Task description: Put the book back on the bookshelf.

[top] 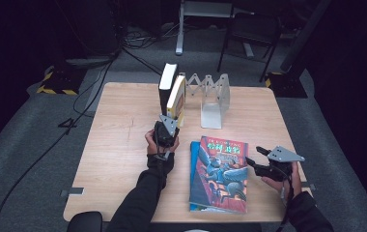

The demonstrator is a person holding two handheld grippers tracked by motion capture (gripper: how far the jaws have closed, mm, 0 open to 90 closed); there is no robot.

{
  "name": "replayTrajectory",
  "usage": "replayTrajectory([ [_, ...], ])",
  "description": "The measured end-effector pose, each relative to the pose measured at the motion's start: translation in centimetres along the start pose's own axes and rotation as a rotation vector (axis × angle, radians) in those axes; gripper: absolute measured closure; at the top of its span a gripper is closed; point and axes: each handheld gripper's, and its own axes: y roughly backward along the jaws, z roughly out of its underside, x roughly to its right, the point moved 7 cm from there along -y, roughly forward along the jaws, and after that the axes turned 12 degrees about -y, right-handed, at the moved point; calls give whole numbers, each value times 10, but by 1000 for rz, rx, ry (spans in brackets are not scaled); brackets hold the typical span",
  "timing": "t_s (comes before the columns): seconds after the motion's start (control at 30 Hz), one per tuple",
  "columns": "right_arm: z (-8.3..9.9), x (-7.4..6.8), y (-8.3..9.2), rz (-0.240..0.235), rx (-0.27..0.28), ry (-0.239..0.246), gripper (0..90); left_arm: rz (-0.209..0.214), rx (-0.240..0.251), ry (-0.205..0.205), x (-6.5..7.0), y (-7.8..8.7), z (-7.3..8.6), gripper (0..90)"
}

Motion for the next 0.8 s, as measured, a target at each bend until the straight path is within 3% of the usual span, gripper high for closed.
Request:
replayTrajectory([
  [0.2,0,-1,-1,-4,0,4,386,-2,0,4,2,-7,-4,739],
  [0.37,1,-1,-1,-9,-2,2,386,-24,-14,82,-2,-16,-9,739],
  [0.4,1,-1,-1,-10,-1,1,386,-46,-21,73,-1,-16,-9,739],
  [0.5,2,0,-1,-12,-1,2,384,-57,-23,59,2,-18,-10,738],
  [0.67,2,-1,-1,-11,-3,6,385,-59,-18,45,4,-23,-12,729],
  [0.8,2,-1,-1,-12,-3,5,379,-34,-15,28,5,-24,-13,699],
])
